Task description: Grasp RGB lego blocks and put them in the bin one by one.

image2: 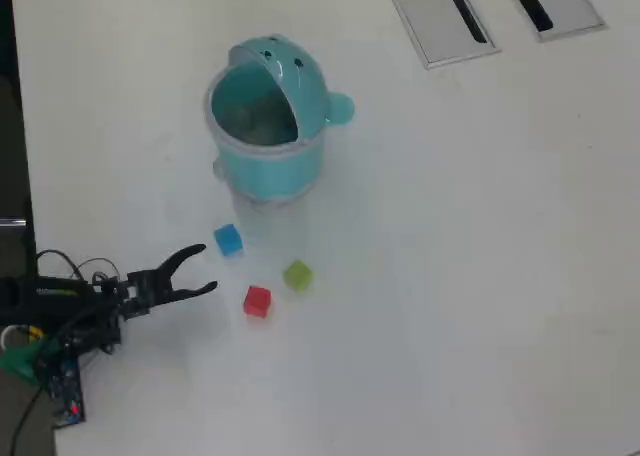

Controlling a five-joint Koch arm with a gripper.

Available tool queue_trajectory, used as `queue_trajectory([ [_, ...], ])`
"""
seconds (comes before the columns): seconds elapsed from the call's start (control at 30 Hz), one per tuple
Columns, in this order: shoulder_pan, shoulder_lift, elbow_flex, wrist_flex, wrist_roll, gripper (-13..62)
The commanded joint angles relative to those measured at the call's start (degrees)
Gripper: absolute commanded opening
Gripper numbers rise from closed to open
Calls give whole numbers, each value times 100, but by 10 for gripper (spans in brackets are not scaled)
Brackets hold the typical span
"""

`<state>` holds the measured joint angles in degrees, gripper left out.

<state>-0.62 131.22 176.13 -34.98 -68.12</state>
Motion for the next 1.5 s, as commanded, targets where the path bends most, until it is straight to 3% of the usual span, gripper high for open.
queue_trajectory([
  [0.0, -26, 352, -413, 264, -606, 314],
  [0.2, -158, 325, -905, 1107, -1529, 314],
  [0.5, -79, 79, -1380, 1635, -1872, 313],
  [1.47, 949, -2804, -3120, 2057, -3023, 313],
])
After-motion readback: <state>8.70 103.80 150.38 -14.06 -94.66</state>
